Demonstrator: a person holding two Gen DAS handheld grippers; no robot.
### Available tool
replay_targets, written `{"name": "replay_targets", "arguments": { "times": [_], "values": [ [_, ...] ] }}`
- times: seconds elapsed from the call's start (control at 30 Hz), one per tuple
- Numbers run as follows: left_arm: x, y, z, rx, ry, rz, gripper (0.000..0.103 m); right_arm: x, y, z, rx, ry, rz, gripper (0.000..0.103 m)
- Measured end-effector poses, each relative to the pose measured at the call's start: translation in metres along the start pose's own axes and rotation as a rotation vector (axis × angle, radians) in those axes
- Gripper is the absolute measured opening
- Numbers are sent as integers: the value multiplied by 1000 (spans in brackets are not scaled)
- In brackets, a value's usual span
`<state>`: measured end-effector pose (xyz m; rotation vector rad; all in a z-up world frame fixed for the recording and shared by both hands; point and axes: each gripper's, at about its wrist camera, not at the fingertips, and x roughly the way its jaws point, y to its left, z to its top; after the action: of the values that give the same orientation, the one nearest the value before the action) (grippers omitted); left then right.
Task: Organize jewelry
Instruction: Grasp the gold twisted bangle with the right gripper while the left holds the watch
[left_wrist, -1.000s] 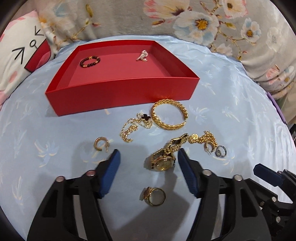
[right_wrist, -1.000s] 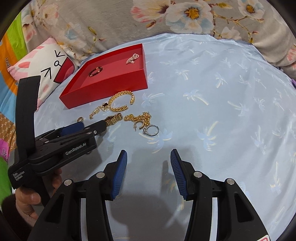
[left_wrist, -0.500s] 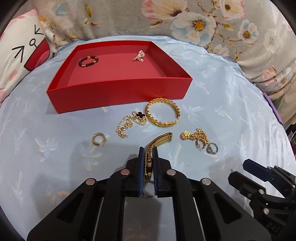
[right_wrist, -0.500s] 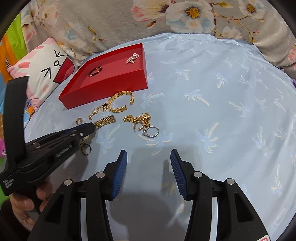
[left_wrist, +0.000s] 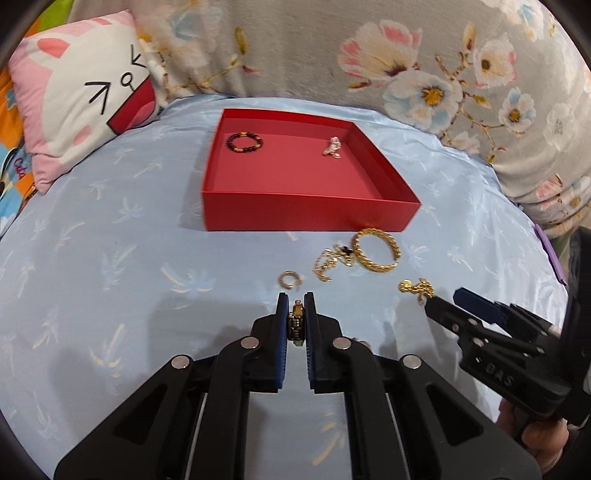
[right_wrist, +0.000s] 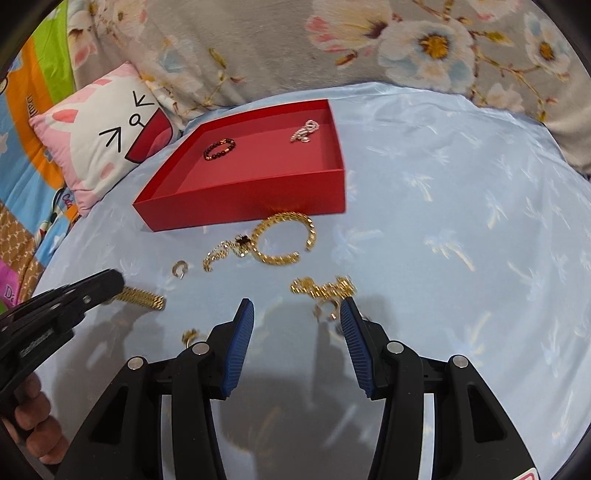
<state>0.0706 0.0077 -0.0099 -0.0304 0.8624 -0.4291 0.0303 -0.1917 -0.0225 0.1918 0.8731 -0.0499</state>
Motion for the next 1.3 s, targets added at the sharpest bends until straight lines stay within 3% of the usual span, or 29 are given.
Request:
{"name": "replay_targets", "arguments": {
  "times": [0.63, 1.03, 1.3],
  "values": [
    [13, 19, -3, -41, 34, 18, 8, 69, 17, 41, -82, 58, -8, 52],
    [16, 15, -4, -38, 43, 8, 8, 67, 17, 39, -107, 33, -40, 52],
    [1, 13, 4, -47, 24, -20, 8, 32, 6, 37, -50, -1, -10, 52]
  ]
}}
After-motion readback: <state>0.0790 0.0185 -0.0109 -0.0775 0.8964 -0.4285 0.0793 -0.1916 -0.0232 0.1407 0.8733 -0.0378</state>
